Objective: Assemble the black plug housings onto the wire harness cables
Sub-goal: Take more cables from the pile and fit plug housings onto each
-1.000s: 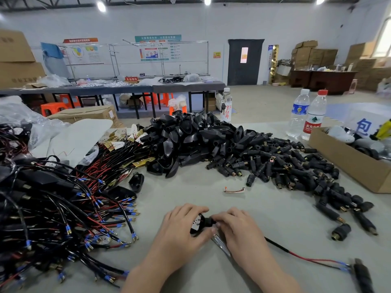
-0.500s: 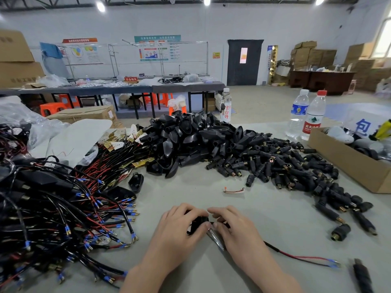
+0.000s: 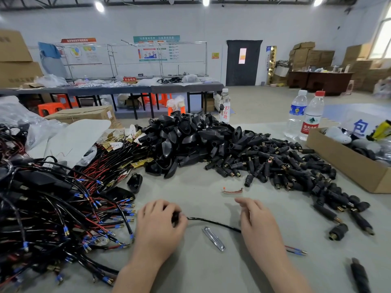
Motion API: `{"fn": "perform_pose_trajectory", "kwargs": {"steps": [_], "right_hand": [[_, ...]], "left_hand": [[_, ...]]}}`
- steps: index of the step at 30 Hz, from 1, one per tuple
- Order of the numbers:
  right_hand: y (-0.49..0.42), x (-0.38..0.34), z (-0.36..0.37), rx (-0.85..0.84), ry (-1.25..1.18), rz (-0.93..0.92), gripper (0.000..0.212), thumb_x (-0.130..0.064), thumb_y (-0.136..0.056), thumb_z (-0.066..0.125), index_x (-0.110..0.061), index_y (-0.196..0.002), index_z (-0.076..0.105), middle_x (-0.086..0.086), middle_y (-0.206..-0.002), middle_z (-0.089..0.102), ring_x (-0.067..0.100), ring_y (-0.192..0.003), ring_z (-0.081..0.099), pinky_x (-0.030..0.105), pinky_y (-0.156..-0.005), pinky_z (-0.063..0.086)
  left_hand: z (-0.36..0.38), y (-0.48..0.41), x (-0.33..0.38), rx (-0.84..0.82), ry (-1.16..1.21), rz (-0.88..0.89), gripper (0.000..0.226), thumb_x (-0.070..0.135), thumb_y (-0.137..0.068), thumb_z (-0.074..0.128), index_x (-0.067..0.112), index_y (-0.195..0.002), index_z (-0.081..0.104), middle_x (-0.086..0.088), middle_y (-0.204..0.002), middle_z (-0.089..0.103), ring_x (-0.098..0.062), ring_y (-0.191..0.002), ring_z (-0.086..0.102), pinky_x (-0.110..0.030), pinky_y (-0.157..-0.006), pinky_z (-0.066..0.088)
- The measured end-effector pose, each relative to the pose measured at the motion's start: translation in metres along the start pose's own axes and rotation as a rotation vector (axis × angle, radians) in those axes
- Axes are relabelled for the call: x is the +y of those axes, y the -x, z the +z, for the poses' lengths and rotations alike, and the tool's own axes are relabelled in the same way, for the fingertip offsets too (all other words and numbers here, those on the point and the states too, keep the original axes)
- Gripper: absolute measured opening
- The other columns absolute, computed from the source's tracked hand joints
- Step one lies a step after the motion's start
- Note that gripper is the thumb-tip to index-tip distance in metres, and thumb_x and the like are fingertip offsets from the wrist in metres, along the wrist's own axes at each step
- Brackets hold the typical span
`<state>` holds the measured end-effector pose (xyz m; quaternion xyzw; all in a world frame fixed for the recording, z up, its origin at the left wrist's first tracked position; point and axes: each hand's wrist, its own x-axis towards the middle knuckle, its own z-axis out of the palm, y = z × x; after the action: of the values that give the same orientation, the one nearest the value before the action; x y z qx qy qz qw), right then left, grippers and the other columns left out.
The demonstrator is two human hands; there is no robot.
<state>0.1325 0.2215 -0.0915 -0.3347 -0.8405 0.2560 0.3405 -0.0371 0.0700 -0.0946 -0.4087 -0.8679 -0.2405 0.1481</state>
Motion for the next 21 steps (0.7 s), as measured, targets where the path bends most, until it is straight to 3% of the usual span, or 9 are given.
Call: {"fn": "perform_pose_trajectory", "kwargs": {"steps": [3,6,12,16,19,21], "right_hand": [[0.000,0.004,-0.002,-0.030,0.061,0.054,0.030,-0.007,-0.100,0.045,-0.019,-0.122,0.061,-0.001,-0.114,0.061,0.022,-0.106,0.053,0.032,-0.091,0.042],[0.000,0.007,0.000,-0.070,0.103,0.074,0.028,-0.009,-0.101,0.045,-0.019,-0.122,0.062,0.000,-0.112,0.058,0.023,-0.105,0.050,0.030,-0.089,0.040],[0.000,0.012,0.003,-0.139,0.192,0.027,0.057,0.013,-0.087,0.043,-0.023,-0.129,0.059,-0.001,-0.124,0.049,0.017,-0.109,0.037,0.018,-0.081,0.030],[-0.002,0.016,0.007,-0.138,0.202,0.011,0.063,0.014,-0.082,0.042,-0.025,-0.128,0.058,-0.003,-0.125,0.046,0.016,-0.112,0.036,0.018,-0.079,0.030],[-0.003,0.019,0.009,-0.127,0.206,0.011,0.064,0.015,-0.081,0.042,-0.025,-0.128,0.058,-0.003,-0.126,0.045,0.015,-0.115,0.036,0.017,-0.081,0.029],[-0.004,0.021,0.010,-0.133,0.213,0.010,0.064,0.014,-0.081,0.042,-0.025,-0.129,0.058,-0.003,-0.127,0.045,0.015,-0.116,0.035,0.015,-0.082,0.027]], "left_hand": [[-0.001,-0.001,-0.005,0.081,-0.029,-0.023,0.040,0.046,-0.084,0.034,0.029,-0.087,0.070,0.010,-0.093,0.061,-0.017,-0.096,0.053,-0.035,-0.098,0.031],[0.000,0.000,0.004,0.096,0.038,0.075,0.034,0.042,-0.090,0.039,0.030,-0.096,0.070,0.013,-0.097,0.061,-0.013,-0.097,0.053,-0.029,-0.092,0.030],[0.013,0.007,0.036,0.051,0.094,0.333,0.015,0.031,-0.087,0.064,0.034,-0.098,0.073,0.018,-0.091,0.065,-0.013,-0.087,0.062,-0.028,-0.085,0.035],[0.013,0.005,0.035,-0.027,0.118,0.291,0.012,0.029,-0.087,0.067,0.035,-0.095,0.073,0.016,-0.088,0.063,-0.015,-0.089,0.061,-0.032,-0.083,0.044],[0.018,0.003,0.034,-0.085,0.069,0.276,0.014,0.034,-0.097,0.055,0.035,-0.100,0.068,0.017,-0.097,0.059,-0.013,-0.101,0.054,-0.029,-0.089,0.035],[0.019,0.003,0.034,-0.077,0.039,0.279,0.007,0.029,-0.093,0.062,0.033,-0.092,0.068,0.016,-0.091,0.059,-0.014,-0.094,0.057,-0.028,-0.083,0.033]]}}
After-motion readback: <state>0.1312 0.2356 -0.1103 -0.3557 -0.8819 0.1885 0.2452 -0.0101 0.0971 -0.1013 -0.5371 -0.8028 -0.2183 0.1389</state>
